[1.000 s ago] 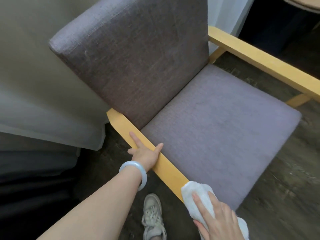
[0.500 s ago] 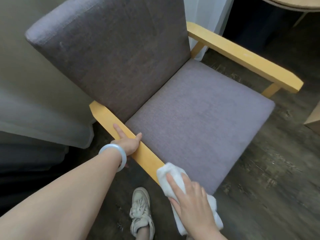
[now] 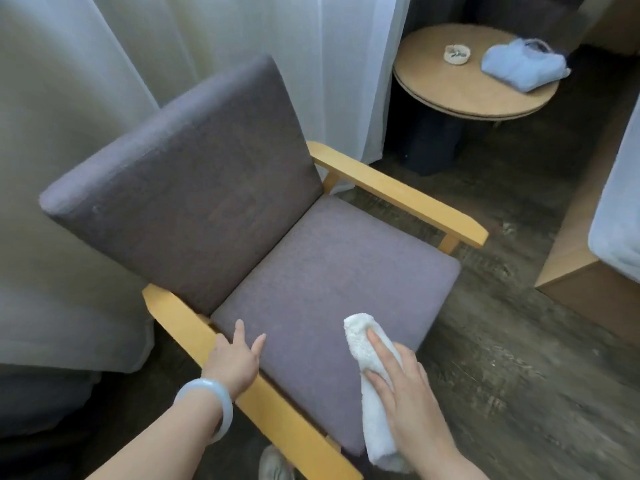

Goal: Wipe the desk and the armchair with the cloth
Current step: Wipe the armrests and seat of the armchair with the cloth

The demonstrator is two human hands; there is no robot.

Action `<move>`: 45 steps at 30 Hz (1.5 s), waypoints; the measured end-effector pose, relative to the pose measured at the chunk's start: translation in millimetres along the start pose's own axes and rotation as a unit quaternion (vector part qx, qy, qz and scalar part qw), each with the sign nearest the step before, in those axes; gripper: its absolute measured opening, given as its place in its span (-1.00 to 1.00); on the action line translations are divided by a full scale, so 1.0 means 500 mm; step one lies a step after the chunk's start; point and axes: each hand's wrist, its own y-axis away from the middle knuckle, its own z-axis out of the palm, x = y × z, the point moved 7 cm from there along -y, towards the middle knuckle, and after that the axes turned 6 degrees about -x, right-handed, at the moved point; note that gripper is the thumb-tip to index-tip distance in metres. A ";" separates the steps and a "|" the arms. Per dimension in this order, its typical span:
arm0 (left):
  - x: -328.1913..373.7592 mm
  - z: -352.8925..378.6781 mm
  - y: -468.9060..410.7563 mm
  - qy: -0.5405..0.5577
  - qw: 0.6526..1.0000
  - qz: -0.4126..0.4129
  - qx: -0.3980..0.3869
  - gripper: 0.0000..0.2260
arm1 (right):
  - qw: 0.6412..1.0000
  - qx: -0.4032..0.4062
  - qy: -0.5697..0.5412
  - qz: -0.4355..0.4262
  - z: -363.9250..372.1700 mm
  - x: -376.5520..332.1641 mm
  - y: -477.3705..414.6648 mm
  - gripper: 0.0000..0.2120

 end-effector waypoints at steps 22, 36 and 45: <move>0.554 -0.319 -0.195 -0.071 0.985 0.141 0.066 -0.38 | 0.983 -0.017 -0.165 0.076 -0.311 0.050 -0.487 -0.58; 0.801 -0.452 -0.594 -0.371 0.897 0.197 0.134 -0.09 | 0.948 -0.126 0.287 -0.051 -0.203 0.074 -0.986 -0.35; 0.773 -0.435 -0.684 -0.364 0.903 0.219 0.065 0.27 | 0.960 -0.075 0.266 -0.053 -0.154 0.043 -1.099 -0.22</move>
